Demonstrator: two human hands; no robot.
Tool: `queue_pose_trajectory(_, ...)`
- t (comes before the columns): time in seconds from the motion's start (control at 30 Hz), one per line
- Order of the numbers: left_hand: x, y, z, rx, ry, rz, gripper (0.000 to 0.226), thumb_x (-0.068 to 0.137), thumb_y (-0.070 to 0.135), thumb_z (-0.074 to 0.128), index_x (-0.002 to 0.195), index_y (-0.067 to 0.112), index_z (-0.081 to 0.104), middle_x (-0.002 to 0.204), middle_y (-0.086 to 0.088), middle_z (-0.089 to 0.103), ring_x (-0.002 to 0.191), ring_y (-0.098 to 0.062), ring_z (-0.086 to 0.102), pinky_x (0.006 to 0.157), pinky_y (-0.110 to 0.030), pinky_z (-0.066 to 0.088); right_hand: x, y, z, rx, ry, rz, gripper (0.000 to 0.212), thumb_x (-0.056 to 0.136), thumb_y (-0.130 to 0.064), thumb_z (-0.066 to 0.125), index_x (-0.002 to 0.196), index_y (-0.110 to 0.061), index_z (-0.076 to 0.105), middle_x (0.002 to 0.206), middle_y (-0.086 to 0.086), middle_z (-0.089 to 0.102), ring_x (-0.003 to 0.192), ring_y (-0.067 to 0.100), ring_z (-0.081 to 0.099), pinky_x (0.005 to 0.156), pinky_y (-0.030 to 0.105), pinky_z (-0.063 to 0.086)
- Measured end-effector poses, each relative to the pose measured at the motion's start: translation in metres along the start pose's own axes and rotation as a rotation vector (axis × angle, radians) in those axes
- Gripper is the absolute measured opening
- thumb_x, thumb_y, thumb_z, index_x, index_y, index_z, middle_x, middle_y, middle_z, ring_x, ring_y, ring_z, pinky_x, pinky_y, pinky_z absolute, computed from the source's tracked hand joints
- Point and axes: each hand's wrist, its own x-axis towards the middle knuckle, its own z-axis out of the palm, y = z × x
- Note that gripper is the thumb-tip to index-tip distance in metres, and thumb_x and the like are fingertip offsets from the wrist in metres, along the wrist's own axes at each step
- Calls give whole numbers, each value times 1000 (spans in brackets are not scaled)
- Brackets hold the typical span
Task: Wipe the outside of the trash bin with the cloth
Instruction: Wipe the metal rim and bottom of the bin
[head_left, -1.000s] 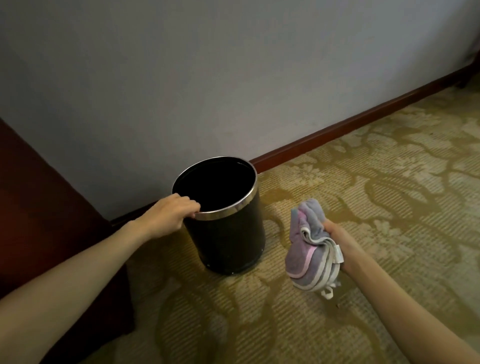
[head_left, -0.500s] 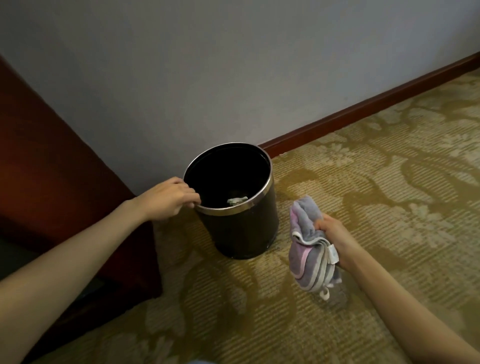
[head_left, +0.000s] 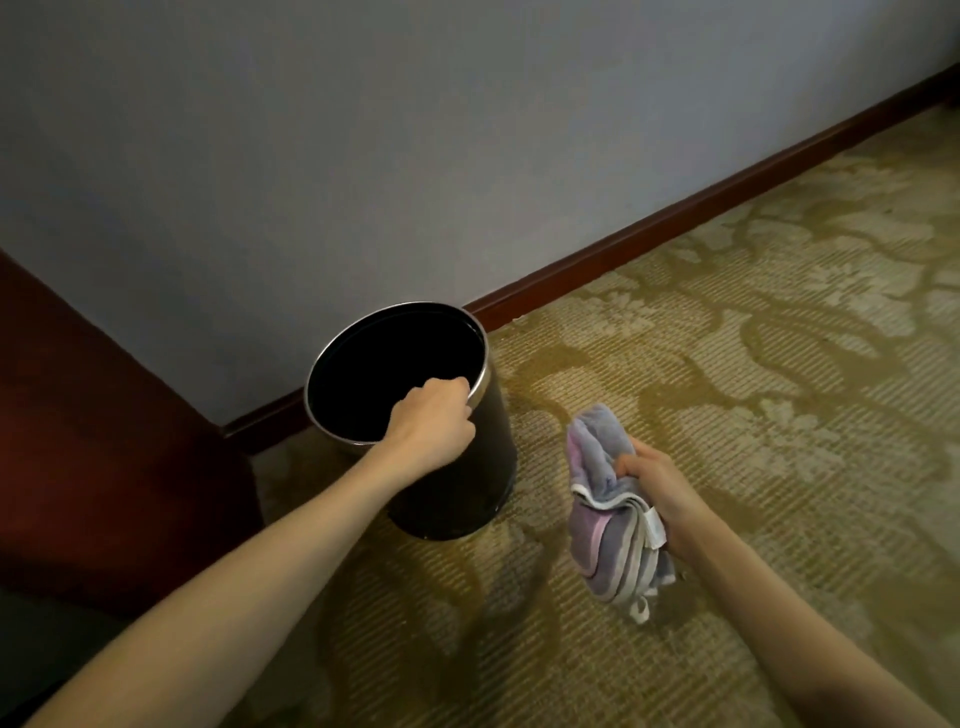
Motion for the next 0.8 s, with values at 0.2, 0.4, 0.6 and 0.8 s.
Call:
queue_pose_trajectory(0.2, 3, -33, -24, -105, -4, -26, 9, 92, 20, 51, 91, 22, 60, 81, 1, 60, 73, -15, 58, 62, -33, 49, -3, 3, 9, -163, -43, -110, 39, 71, 11, 50, 83, -17, 74, 77, 10, 71, 64, 23, 63, 56, 32, 50)
queue_pose_trajectory(0.4, 4, -104, -56, -99, 69, -92, 25, 89, 12, 56, 72, 30, 53, 76, -2, 61, 77, -24, 59, 70, -36, 46, 4, -8, 62, -526, -86, -343, 36, 70, 8, 54, 96, -12, 69, 98, 12, 63, 94, 24, 58, 81, 38, 48)
queue_pose_trajectory(0.6, -5, -154, -72, -231, 88, -71, 35, 88, 3, 57, 69, 32, 60, 70, 3, 64, 71, -12, 61, 61, -25, 44, 27, -47, 149, -715, -88, -656, 42, 79, -6, 52, 117, -20, 63, 105, 10, 51, 99, 27, 51, 85, 37, 45)
queue_pose_trajectory(0.8, -3, -165, -71, -215, 106, -10, 31, 88, 1, 57, 71, 27, 59, 72, -5, 63, 71, -19, 59, 63, -28, 42, 43, -28, 200, -1011, -96, -873, 53, 82, -20, 48, 132, -38, 44, 119, 2, 41, 103, 25, 39, 83, 41, 44)
